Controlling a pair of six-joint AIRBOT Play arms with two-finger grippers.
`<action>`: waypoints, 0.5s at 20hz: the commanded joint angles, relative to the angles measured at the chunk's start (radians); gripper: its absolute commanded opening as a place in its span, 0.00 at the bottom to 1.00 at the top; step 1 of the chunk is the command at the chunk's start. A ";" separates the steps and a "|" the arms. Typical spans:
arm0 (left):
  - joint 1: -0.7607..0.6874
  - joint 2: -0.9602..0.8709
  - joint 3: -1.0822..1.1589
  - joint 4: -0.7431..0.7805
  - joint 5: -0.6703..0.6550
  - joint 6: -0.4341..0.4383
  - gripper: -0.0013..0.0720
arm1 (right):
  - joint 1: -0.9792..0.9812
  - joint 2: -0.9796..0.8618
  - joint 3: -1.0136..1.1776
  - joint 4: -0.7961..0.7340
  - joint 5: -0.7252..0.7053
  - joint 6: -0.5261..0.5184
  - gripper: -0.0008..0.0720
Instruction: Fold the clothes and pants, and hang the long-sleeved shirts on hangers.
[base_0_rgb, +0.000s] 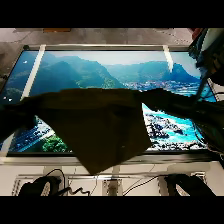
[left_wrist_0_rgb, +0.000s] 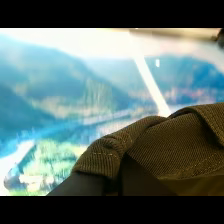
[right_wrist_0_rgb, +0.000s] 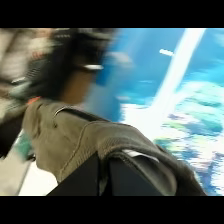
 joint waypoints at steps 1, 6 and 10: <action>-0.035 -0.206 -0.138 -0.066 0.160 0.053 0.04 | 0.008 -0.154 -0.072 -0.185 -0.162 0.101 0.05; -0.210 -0.517 -0.091 -0.277 0.311 0.052 0.04 | -0.011 -0.398 -0.060 -0.185 -0.330 0.101 0.05; -0.357 -0.572 -0.093 -0.300 0.216 -0.013 0.04 | -0.158 -0.400 -0.054 -0.248 -0.212 0.094 0.05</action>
